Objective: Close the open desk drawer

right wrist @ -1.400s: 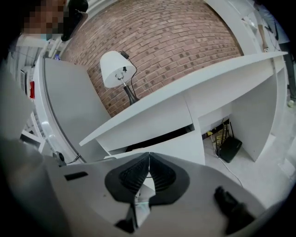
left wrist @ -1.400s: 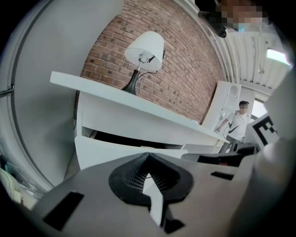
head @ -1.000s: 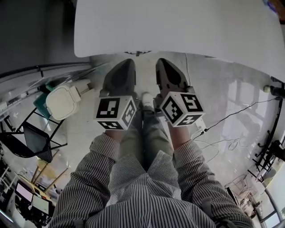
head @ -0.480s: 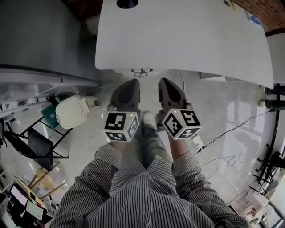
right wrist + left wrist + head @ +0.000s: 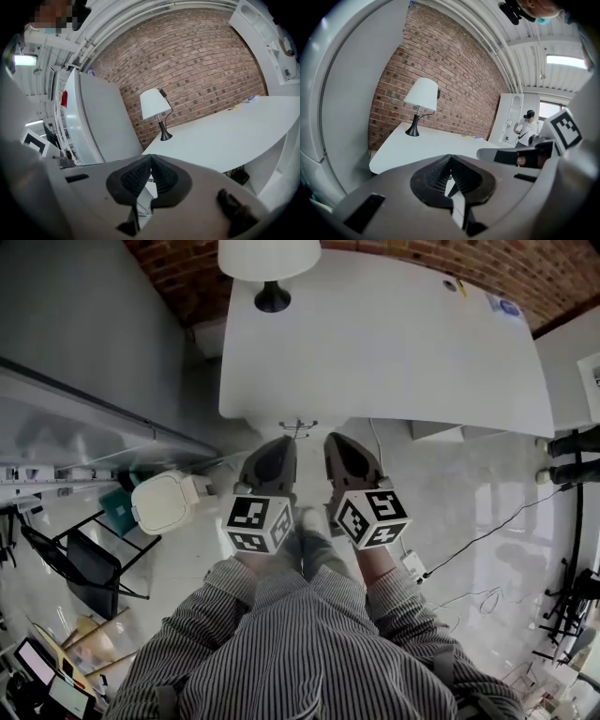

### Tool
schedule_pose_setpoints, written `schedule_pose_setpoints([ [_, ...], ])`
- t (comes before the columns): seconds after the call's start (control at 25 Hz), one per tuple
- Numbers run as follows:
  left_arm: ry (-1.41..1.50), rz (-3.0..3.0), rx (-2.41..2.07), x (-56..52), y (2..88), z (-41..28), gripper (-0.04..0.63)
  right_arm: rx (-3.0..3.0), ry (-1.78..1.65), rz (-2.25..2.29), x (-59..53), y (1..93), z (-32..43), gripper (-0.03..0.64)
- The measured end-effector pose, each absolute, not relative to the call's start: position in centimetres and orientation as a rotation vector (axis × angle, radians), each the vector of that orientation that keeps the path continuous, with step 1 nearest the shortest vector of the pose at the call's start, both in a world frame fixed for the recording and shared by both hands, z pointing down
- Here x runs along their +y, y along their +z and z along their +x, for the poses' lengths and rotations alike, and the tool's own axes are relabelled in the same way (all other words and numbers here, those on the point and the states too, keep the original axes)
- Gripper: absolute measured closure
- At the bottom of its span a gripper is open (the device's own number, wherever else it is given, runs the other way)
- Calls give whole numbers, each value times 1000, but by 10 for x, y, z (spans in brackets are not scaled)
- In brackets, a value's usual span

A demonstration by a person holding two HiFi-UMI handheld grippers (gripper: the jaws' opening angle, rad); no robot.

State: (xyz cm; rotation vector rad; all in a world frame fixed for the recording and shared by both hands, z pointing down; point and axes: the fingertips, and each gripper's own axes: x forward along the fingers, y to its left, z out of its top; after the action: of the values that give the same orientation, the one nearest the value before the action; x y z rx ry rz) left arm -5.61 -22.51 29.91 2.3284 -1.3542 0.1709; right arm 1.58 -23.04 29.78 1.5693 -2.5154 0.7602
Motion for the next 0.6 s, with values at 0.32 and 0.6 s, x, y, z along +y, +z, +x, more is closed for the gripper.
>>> schedule_pose_setpoints([
  [0.32,159,2343,-1279,-196,279,-38,583,-2564,688,1521,-220,262,4,601],
  [0.6,162,2370,-1269,-192,262,-37,583,-2598,650,1492,-214,239,7,600],
])
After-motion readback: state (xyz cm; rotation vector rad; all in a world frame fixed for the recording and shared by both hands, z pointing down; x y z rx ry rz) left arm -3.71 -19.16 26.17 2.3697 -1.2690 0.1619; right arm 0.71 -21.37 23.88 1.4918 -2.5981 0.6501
